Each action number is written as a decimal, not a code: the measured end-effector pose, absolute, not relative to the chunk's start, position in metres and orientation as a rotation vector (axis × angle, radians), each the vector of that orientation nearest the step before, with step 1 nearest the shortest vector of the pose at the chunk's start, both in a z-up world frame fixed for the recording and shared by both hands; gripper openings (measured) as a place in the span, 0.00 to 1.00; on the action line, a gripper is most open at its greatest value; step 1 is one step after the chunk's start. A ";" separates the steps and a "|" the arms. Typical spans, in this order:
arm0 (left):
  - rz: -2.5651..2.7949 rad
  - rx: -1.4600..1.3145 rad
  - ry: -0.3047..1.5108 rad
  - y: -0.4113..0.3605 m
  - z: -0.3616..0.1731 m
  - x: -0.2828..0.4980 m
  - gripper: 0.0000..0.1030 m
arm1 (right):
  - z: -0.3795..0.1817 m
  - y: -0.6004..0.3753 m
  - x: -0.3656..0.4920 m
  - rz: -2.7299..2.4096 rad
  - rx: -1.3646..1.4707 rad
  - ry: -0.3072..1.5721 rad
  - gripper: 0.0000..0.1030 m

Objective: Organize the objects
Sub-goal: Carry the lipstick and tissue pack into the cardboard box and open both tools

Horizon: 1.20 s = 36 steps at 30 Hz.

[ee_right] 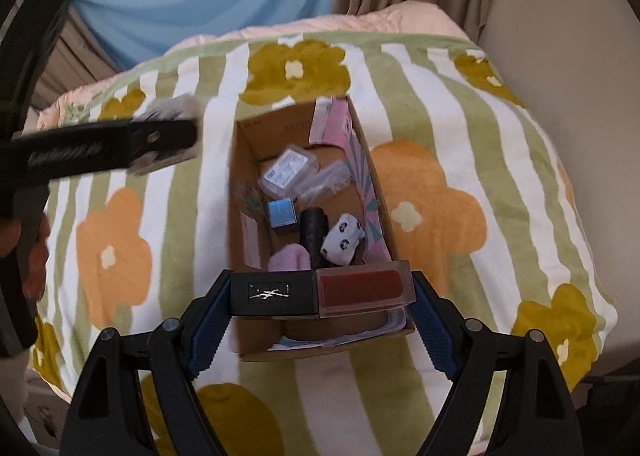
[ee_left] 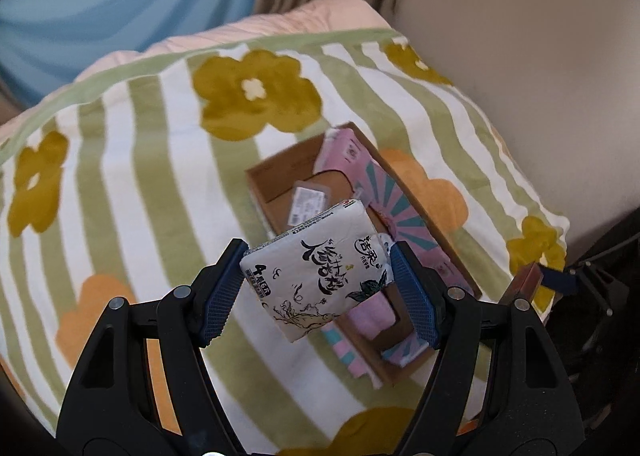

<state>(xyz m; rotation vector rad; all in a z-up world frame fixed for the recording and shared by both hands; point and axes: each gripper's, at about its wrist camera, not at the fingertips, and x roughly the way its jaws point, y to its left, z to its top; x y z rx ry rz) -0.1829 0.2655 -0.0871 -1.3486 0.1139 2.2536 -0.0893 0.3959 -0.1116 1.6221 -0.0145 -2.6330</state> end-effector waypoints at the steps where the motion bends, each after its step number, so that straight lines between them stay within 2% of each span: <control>1: 2.239 -1.357 0.123 0.275 -0.097 -0.188 0.69 | -0.120 0.397 -0.092 -2.621 1.627 -0.001 0.78; 9: 2.115 -1.398 0.206 0.339 -0.172 -0.215 0.69 | -0.189 0.397 -0.105 -2.524 1.648 0.080 0.78; 14: 2.060 -1.418 0.223 0.361 -0.211 -0.221 0.69 | -0.213 0.393 -0.107 -2.489 1.642 0.117 0.78; 22: 2.042 -1.419 0.292 0.374 -0.225 -0.215 0.70 | -0.219 0.393 -0.108 -2.494 1.616 0.143 0.78; 24: 2.041 -1.420 0.300 0.376 -0.223 -0.215 0.74 | -0.220 0.394 -0.110 -2.467 1.614 0.110 0.79; 25: 2.045 -1.418 0.305 0.377 -0.222 -0.216 0.87 | -0.222 0.394 -0.110 -2.448 1.619 0.095 0.80; 26: 2.050 -1.413 0.309 0.377 -0.220 -0.216 0.99 | -0.223 0.394 -0.110 -2.428 1.624 0.079 0.87; 28: 2.065 -1.387 0.308 0.376 -0.215 -0.215 1.00 | -0.224 0.393 -0.109 -2.387 1.623 0.060 1.00; 36: 2.100 -1.405 0.299 0.360 -0.208 -0.215 1.00 | -0.214 0.397 -0.095 -2.442 1.577 0.065 1.00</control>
